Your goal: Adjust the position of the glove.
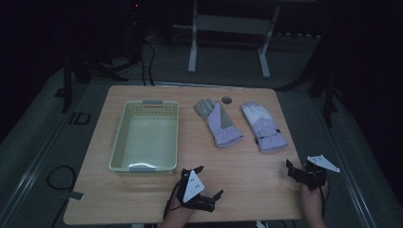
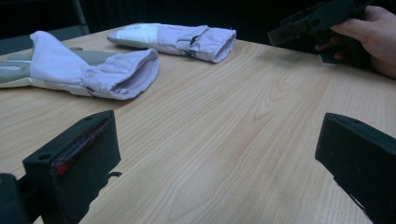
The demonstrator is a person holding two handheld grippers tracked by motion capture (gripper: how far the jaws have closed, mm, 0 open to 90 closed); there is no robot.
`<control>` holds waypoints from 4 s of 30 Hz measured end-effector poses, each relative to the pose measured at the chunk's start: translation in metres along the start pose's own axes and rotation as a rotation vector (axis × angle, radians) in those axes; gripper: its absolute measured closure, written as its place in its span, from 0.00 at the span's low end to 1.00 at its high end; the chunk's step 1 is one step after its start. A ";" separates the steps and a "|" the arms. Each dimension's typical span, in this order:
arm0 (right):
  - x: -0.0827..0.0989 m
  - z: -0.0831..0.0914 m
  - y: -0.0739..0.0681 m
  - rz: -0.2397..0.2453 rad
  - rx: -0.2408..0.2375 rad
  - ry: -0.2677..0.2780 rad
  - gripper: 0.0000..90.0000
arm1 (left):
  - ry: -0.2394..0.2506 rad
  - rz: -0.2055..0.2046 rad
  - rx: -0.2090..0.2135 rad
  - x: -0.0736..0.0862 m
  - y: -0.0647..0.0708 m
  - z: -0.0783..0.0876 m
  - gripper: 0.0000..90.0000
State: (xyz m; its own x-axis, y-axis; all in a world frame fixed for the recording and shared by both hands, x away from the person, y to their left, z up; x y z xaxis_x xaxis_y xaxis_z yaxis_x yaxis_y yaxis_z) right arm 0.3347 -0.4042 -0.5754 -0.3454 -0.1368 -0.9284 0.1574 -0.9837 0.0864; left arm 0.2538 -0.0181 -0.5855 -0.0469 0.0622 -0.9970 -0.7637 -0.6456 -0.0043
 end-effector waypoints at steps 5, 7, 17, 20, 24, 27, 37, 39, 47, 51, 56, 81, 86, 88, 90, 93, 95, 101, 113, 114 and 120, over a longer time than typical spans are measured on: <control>0.000 0.000 0.000 -0.011 -0.029 0.000 0.15 | 0.000 -0.019 0.007 0.000 0.002 0.000 0.00; 0.000 0.000 0.000 -0.010 -0.025 0.000 0.15 | -0.001 -0.023 0.005 0.000 0.002 0.000 0.00; 0.001 -0.002 -0.002 -0.028 -0.043 -0.034 0.18 | -0.007 -0.015 0.005 0.000 0.002 -0.001 0.00; 0.001 -0.002 -0.003 -0.020 -0.057 -0.040 0.18 | -0.002 -0.010 0.003 0.000 0.001 -0.001 0.00; 0.002 -0.002 -0.004 -0.031 -0.086 -0.055 0.17 | 0.000 -0.009 0.008 0.000 0.001 -0.001 0.00; 0.003 0.000 -0.004 -0.065 -0.100 -0.066 0.15 | -0.002 -0.013 0.001 0.000 0.001 -0.001 0.00; 0.006 -0.006 -0.017 -0.010 -0.115 -0.161 0.15 | -0.003 -0.012 0.003 0.000 0.001 -0.002 0.00; 0.002 -0.007 -0.021 0.020 -0.124 -0.178 0.15 | -0.003 -0.011 0.010 0.000 0.002 -0.002 0.00; -0.032 -0.006 -0.028 0.006 -0.154 -0.136 0.15 | -0.002 -0.017 0.017 0.000 0.003 -0.002 0.00; -0.049 -0.009 -0.031 0.008 -0.170 -0.112 0.15 | -0.003 -0.016 0.018 0.000 0.003 -0.002 0.00; -0.066 -0.016 -0.035 0.020 -0.182 -0.124 0.15 | -0.003 -0.014 0.017 0.000 0.003 -0.002 0.00; -0.119 -0.071 -0.105 0.146 -0.348 -0.232 0.16 | -0.005 -0.004 0.027 0.000 0.003 -0.001 0.00; -0.128 -0.088 -0.117 0.127 -0.329 -0.223 0.15 | -0.004 -0.005 0.027 0.000 0.003 -0.001 0.00; -0.129 -0.090 -0.119 0.132 -0.329 -0.220 0.17 | -0.003 -0.007 0.026 0.000 0.003 -0.001 0.00; -0.131 -0.099 -0.125 0.150 -0.343 -0.269 0.19 | -0.004 -0.009 0.027 0.000 0.003 -0.001 0.00; -0.132 -0.107 -0.135 0.175 -0.390 -0.300 0.22 | -0.002 -0.008 0.027 0.000 0.003 -0.001 0.00; -0.133 -0.113 -0.140 0.168 -0.404 -0.314 0.22 | -0.002 -0.008 0.029 0.000 0.003 -0.001 0.00; -0.136 -0.131 -0.158 0.123 -0.441 -0.338 0.28 | -0.002 -0.009 0.032 0.000 0.003 -0.001 0.00; -0.142 -0.166 -0.189 0.090 -0.463 -0.386 0.38 | -0.005 -0.005 0.041 0.000 0.003 0.000 0.00; -0.141 -0.169 -0.191 0.085 -0.465 -0.397 0.38 | -0.005 -0.005 0.042 0.000 0.003 0.000 0.00; -0.141 -0.186 -0.204 0.111 -0.449 -0.430 0.39 | -0.005 -0.005 0.043 0.000 0.003 0.000 0.00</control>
State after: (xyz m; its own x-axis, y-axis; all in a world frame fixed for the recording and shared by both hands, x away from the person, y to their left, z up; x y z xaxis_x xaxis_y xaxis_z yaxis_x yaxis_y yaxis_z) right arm 0.5227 -0.1625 -0.5296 -0.6314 -0.3613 -0.6862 0.5541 -0.8292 -0.0732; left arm 0.2513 -0.0204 -0.5855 -0.0463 0.0688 -0.9966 -0.7911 -0.6116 -0.0055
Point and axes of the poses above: each handheld gripper's, and its own axes: z roughly backward along the jaws, x roughly out of its underside, y roughly to its right, the point moved 4 cm from there along -z, roughly forward along the jaws, and after that the axes turned 11 degrees about y, right-handed, at the moved point
